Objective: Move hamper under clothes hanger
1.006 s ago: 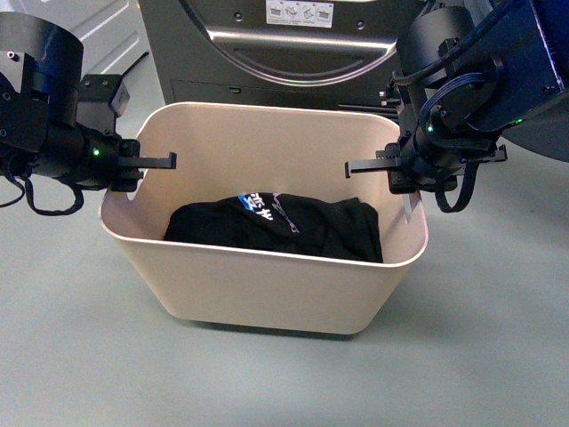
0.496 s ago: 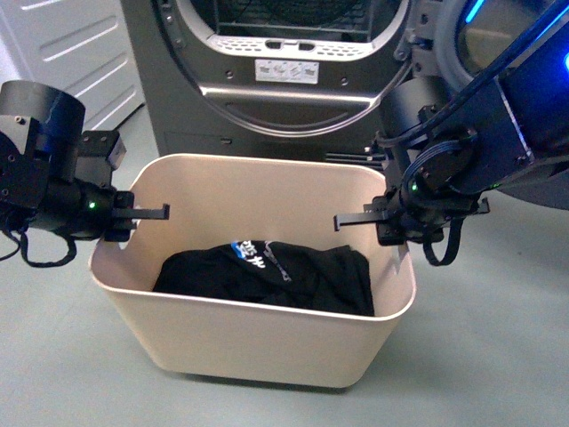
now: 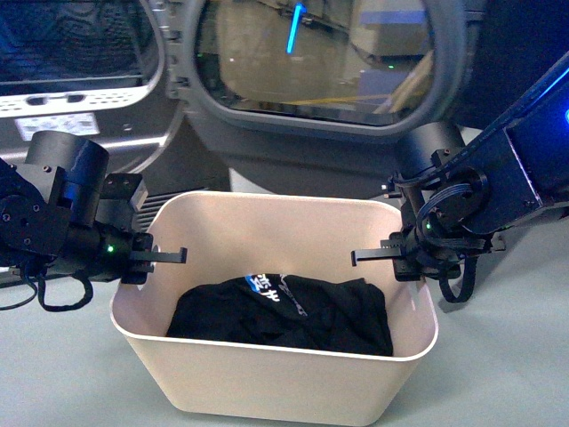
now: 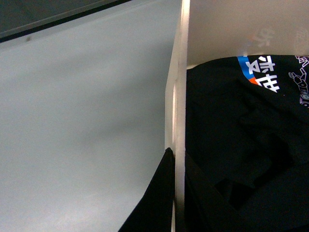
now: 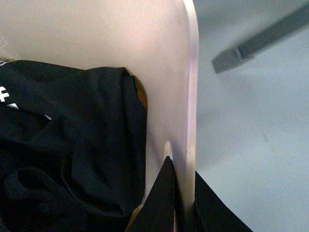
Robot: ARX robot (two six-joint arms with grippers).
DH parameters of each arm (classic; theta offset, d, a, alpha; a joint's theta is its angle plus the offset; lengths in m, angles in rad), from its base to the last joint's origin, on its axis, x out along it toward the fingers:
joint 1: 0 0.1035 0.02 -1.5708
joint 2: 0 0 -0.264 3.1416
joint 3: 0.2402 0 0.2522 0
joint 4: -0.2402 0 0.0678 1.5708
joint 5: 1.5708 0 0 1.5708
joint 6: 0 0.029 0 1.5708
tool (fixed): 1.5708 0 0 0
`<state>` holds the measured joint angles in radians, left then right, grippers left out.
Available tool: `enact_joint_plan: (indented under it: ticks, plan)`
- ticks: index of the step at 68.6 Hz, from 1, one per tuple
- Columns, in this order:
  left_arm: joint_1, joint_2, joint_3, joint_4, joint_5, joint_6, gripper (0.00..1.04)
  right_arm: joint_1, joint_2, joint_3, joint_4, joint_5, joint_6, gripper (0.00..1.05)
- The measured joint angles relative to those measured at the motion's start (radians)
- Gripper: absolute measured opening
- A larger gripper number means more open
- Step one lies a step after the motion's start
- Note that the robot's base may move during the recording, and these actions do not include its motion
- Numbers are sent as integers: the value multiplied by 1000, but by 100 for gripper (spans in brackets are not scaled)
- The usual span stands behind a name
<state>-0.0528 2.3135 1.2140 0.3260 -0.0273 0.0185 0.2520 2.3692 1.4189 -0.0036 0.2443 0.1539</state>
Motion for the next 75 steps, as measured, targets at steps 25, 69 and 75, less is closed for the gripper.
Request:
enact_joint_plan:
  ticks: [25, 69, 75]
  plan:
    - [17, 0, -1, 0, -18, 2, 4, 18, -2, -1, 0, -10, 0, 3]
    - [14, -4, -2, 0, -19, 2, 4, 16, -4, -2, 0, -11, 0, 3]
    - [14, -4, -2, 0, -15, 2, 4, 16, -4, -2, 0, -5, 0, 3]
